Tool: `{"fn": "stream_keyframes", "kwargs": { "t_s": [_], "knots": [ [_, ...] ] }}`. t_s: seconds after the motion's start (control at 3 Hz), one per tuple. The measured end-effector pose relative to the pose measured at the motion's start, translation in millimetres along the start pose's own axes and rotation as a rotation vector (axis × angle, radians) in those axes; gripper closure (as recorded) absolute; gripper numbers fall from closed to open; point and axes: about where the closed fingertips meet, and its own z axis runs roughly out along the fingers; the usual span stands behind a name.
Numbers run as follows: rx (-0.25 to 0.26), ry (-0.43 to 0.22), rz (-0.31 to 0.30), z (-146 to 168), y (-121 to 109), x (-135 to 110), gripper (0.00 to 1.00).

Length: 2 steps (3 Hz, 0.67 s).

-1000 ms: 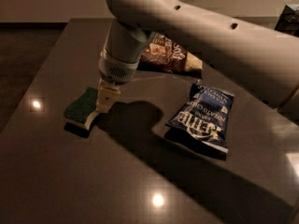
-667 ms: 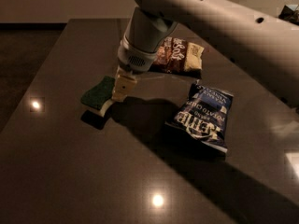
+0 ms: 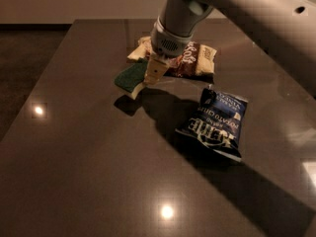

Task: Move sponge near brown chip bag

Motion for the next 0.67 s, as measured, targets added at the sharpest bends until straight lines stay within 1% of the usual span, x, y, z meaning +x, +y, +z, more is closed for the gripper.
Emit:
{"fn": "stream_keyframes", "kwargs": {
  "t_s": [0.33,0.67],
  "knots": [
    [0.082,0.049,0.027,-10,-28,19,1.0],
    [0.145,0.129,0.037,-13,-54,45,0.76]
  ]
}}
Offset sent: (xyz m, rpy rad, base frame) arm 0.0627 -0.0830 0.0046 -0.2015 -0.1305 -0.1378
